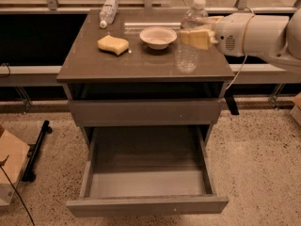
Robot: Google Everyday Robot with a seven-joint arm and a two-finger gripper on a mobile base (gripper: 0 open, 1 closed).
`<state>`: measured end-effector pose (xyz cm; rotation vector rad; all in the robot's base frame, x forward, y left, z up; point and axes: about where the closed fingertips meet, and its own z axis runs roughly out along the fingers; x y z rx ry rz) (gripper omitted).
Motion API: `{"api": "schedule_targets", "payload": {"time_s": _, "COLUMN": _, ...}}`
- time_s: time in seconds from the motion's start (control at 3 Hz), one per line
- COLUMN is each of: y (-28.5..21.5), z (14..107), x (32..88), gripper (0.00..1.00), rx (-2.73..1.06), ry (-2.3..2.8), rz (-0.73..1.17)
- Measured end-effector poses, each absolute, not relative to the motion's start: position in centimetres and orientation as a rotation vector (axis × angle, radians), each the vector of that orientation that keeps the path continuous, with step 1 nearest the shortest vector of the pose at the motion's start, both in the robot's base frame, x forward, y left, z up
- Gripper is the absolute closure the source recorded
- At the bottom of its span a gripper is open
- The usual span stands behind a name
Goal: Place water bottle into middle drawer
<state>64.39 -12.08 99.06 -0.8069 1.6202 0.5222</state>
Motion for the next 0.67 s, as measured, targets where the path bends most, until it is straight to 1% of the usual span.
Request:
{"api": "schedule_targets", "payload": {"time_s": 0.33, "y": -6.66, "z": 96.95, "x": 58.57, "gripper": 1.00, "rx": -0.968, "ry": 1.563, "rz": 0.663}}
{"api": "schedule_targets", "payload": {"time_s": 0.67, "y": -6.79, "z": 97.26, "x": 59.12, "gripper": 1.00, "rx": -0.959, "ry": 1.565, "rz": 0.651}}
